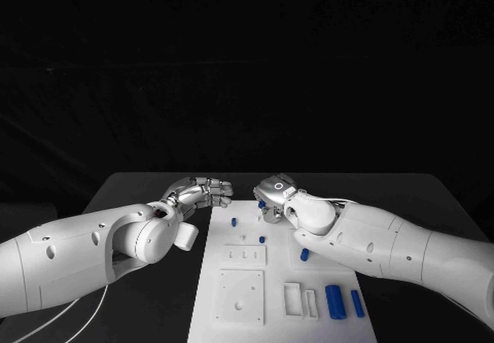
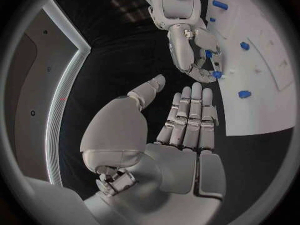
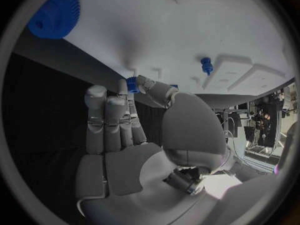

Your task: Assemble the parts on the task board

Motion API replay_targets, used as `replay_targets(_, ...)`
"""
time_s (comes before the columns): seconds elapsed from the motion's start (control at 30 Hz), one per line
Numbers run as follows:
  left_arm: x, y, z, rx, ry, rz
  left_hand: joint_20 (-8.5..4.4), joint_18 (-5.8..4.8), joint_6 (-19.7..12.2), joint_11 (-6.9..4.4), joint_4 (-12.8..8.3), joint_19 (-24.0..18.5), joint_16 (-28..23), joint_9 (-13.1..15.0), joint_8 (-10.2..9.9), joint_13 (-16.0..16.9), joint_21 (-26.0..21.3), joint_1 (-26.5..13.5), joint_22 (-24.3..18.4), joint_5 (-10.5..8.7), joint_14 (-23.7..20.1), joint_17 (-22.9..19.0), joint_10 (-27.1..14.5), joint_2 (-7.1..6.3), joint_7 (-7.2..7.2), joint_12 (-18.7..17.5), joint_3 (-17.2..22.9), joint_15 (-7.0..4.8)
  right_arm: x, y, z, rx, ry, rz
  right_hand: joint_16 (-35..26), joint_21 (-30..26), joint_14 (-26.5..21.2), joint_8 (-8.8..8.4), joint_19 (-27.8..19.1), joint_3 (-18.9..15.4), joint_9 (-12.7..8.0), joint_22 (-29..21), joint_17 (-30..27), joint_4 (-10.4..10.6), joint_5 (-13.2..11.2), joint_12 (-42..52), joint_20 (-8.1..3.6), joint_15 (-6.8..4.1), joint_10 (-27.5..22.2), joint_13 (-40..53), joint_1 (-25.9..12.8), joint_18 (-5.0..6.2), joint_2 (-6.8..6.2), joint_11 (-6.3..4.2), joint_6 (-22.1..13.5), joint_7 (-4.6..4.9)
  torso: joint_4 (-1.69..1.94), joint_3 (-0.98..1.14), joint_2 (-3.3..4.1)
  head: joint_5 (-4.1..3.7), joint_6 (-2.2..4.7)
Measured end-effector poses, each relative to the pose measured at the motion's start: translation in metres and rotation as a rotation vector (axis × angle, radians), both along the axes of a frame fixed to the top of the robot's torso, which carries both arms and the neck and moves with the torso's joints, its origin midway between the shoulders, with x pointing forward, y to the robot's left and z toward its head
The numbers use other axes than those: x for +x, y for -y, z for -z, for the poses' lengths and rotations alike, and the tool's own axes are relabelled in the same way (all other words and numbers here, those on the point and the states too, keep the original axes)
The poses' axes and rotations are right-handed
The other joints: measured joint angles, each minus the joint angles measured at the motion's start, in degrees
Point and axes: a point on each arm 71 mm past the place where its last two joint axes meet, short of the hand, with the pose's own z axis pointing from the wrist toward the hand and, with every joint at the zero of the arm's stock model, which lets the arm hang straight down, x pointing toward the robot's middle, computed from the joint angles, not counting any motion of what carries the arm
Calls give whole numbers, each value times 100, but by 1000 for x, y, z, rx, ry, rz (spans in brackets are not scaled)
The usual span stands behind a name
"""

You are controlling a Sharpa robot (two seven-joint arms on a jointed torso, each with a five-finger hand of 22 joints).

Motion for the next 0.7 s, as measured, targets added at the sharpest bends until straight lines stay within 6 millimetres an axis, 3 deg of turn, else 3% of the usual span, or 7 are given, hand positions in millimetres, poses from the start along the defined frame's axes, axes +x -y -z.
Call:
replay_targets(0.3,0,0,-1,1,2,1,0,0,0,0,0,0,0,0,0,0,0,0,0,0,0,0,0,0,0,0,0,0,1,0,0,3,-17,6,0,0,-20,-1,-19,-17,-22,0,-45,17,-3,0,19,21,-83,-32,9,0,-9,80,-103,64,-1,0,0,8,-9)
replay_targets(0.7,1,0,-2,1,3,1,0,0,0,21,-16,0,0,0,0,0,22,0,-1,0,0,0,-21,0,0,0,15,0,1,0,0,10,-29,8,0,0,-19,-12,-29,-48,-29,0,-62,17,-3,0,29,22,-124,-48,22,0,-22,80,-127,86,-4,3,1,4,-26)
